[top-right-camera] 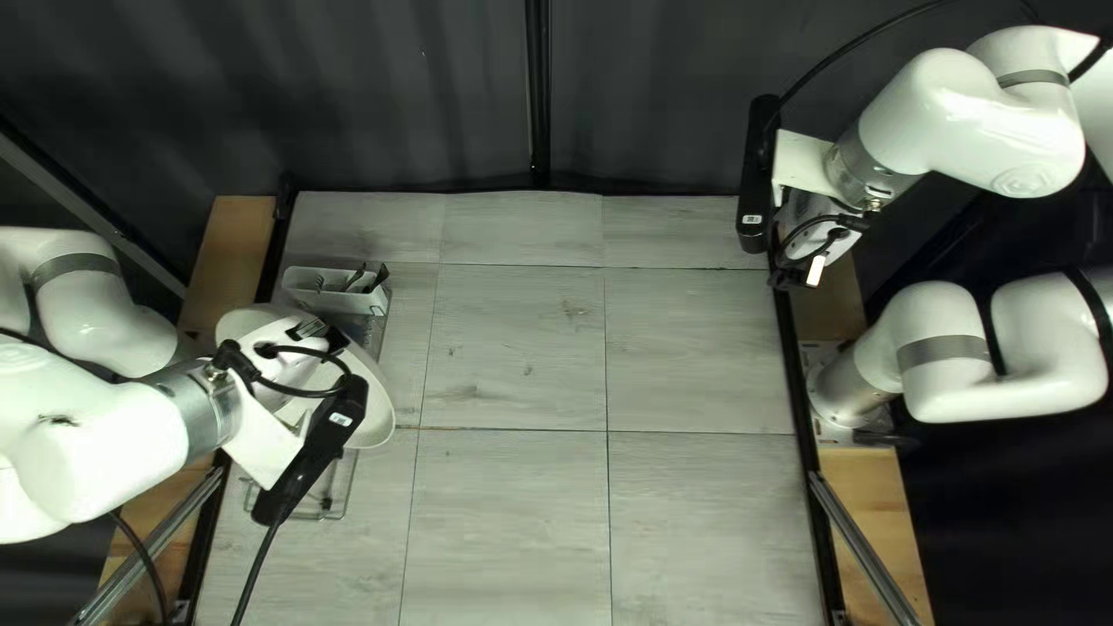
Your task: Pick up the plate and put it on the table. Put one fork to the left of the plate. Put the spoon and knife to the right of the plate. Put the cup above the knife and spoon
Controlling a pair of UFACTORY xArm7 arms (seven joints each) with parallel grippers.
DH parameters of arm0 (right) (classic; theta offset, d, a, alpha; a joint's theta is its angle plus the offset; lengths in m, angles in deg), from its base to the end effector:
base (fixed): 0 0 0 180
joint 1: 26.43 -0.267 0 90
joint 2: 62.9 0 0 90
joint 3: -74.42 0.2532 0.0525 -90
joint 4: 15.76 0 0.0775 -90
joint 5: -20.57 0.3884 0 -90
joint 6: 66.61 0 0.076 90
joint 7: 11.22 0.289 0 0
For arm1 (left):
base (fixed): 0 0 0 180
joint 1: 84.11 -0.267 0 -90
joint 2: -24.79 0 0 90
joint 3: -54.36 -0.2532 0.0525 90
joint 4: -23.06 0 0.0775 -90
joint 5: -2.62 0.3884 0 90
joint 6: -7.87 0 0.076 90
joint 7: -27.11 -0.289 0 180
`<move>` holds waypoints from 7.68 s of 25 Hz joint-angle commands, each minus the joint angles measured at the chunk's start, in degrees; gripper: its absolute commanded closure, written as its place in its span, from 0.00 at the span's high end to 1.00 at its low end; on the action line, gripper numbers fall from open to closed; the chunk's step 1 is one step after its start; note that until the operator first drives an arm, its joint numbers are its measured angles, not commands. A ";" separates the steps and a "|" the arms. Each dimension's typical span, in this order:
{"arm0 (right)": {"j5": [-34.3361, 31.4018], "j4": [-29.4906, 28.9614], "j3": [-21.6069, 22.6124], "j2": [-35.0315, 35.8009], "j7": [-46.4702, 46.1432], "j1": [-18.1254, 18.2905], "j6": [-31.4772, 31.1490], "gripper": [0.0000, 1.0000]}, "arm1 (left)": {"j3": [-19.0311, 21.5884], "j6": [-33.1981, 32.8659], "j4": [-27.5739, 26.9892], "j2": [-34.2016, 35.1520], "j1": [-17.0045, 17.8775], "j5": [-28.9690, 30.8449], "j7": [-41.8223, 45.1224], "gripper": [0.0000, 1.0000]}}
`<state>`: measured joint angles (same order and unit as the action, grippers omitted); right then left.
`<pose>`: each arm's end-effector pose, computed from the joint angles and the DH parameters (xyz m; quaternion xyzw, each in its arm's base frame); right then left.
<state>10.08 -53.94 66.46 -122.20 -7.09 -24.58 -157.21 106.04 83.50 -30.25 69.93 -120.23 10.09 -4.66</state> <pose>0.2863 -0.0857 0.2881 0.9931 -0.0971 0.0567 0.0326 0.4272 -0.0236 0.3005 -0.8724 0.3319 0.0044 0.3587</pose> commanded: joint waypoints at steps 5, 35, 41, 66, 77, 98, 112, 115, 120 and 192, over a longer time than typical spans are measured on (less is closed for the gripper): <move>0.00 0.00 0.00 0.00 0.00 0.00 0.00 1.00 | -1.06 -1.87 -8.61 -12.10 -5.89 -4.55 1.26 0.00; 0.00 0.00 0.00 0.00 0.00 0.00 0.00 1.00 | -1.56 -22.09 -8.13 -34.42 -14.73 -14.40 13.35 0.00; 0.00 0.00 0.00 0.00 0.00 0.00 0.00 1.00 | -2.90 -30.73 -7.24 -45.97 -17.08 -12.19 17.29 0.00; 0.00 0.00 0.00 0.00 0.00 0.00 0.00 1.00 | -9.64 -41.32 -11.92 -70.91 -15.19 -7.34 16.36 0.00; 0.00 0.00 0.00 0.00 0.00 0.00 0.00 1.00 | -9.15 -41.33 -12.21 -72.94 -16.46 -7.61 13.47 0.80; 0.00 0.00 0.00 0.00 0.00 0.00 0.00 1.00 | -6.68 -26.86 3.69 -35.09 -24.70 -31.99 0.56 1.00; 0.00 0.00 0.00 0.00 0.00 0.00 0.00 1.00 | -14.93 -11.92 10.23 -12.00 -21.63 -31.25 -2.60 1.00; 0.00 0.00 0.00 0.00 0.00 0.00 0.00 1.00 | -15.77 -9.99 11.28 -9.33 -21.05 -30.23 -3.63 1.00; 0.00 0.00 0.00 0.00 0.00 0.00 0.00 1.00 | -16.72 -9.46 13.70 -7.34 -20.61 -29.17 -5.55 1.00; 0.00 0.00 0.00 0.00 0.00 0.00 0.00 1.00 | -4.04 -17.69 14.73 -3.53 -31.75 -37.38 39.22 1.00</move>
<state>10.08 -53.94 66.46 -122.20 -7.09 -24.58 -157.21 102.34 66.12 -16.33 66.22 -151.96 -26.68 34.23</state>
